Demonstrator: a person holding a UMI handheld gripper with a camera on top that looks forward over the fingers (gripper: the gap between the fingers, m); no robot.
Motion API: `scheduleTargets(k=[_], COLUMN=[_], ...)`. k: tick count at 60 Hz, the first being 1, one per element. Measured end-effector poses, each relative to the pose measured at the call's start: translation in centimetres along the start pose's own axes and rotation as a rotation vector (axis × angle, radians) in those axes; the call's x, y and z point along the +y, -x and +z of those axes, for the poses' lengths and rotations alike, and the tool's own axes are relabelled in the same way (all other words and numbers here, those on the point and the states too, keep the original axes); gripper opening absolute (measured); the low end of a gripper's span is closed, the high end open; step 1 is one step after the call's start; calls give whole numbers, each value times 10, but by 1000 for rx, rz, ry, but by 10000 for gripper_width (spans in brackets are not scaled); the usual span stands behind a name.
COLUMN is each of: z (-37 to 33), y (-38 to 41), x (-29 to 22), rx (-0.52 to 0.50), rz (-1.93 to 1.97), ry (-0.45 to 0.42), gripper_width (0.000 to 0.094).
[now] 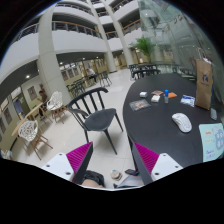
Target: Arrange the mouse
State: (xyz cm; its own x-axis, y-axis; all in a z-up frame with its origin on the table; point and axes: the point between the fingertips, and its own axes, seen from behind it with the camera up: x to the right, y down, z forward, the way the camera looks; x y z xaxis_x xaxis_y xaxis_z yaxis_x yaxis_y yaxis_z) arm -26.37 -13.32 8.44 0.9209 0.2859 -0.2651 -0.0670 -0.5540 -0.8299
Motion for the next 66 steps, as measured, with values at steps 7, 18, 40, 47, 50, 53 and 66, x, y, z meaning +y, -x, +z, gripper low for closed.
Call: scheduleTargets(k=[7,18,40,47,50,53,66], z=[-15,-18,25,44,54,64,103], y=[-18,-109,-296,-318,-329,-334,-361], x=[13,11,-16,-13,-17,-25,-53], rx=[17,110,391,399,419,410,427], rz=[-29,-25,-135,-131,-133,-116,-38], ry=[23,43,70,101,111,102,108], gripper_width=[828,827,831,844,842,833,598])
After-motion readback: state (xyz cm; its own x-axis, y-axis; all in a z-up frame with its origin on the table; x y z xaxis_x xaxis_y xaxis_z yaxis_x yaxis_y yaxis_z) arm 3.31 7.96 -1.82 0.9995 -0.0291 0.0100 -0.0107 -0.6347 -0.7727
